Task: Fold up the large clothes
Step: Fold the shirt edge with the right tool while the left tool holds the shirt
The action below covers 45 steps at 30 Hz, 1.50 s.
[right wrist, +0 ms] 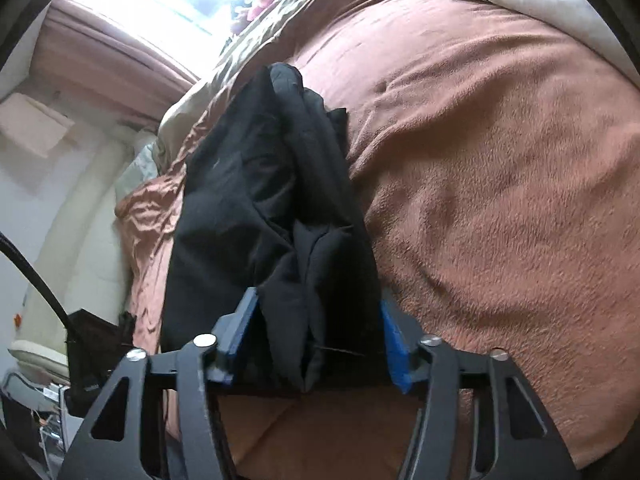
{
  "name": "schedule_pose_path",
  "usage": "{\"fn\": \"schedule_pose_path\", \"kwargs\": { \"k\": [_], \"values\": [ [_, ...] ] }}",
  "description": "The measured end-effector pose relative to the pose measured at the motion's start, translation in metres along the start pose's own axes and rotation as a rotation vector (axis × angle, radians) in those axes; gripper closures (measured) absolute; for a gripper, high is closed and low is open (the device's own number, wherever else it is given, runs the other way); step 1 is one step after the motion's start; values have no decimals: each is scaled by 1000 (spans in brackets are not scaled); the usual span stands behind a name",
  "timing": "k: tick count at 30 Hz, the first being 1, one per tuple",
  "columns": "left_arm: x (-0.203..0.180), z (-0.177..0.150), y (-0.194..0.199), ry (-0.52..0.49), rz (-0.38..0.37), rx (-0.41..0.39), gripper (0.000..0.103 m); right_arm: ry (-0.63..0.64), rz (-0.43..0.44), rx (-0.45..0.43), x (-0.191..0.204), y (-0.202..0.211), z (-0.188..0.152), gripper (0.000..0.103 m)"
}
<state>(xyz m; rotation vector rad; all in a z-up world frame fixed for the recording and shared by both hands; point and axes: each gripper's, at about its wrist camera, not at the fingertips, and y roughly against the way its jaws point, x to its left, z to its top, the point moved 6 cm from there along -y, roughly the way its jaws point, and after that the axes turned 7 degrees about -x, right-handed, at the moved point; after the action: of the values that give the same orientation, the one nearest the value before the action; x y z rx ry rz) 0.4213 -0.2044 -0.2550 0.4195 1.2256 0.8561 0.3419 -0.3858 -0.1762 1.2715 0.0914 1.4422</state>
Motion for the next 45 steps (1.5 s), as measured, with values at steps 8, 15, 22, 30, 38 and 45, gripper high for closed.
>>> {"fn": "schedule_pose_path", "kwargs": {
  "k": [8, 15, 22, 30, 38, 45],
  "values": [
    [-15, 4, 22, -72, 42, -45, 70, 34, 4, -8, 18, 3, -8, 71],
    [-11, -9, 51, -111, 54, -49, 72, 49, 37, 25, 31, 11, -29, 73],
    [-4, -34, 75, -127, 57, -50, 72, 62, 68, 56, 37, 24, -57, 73],
    [11, -68, 104, -120, 51, -74, 72, 135, 92, 77, 51, 34, -82, 72],
    [12, -78, 104, -132, 58, -61, 69, 150, 83, 80, 44, 39, -72, 71],
    [20, -69, 81, -101, 74, 40, 53, 121, 35, 24, 21, 43, -34, 36]
  ]
}}
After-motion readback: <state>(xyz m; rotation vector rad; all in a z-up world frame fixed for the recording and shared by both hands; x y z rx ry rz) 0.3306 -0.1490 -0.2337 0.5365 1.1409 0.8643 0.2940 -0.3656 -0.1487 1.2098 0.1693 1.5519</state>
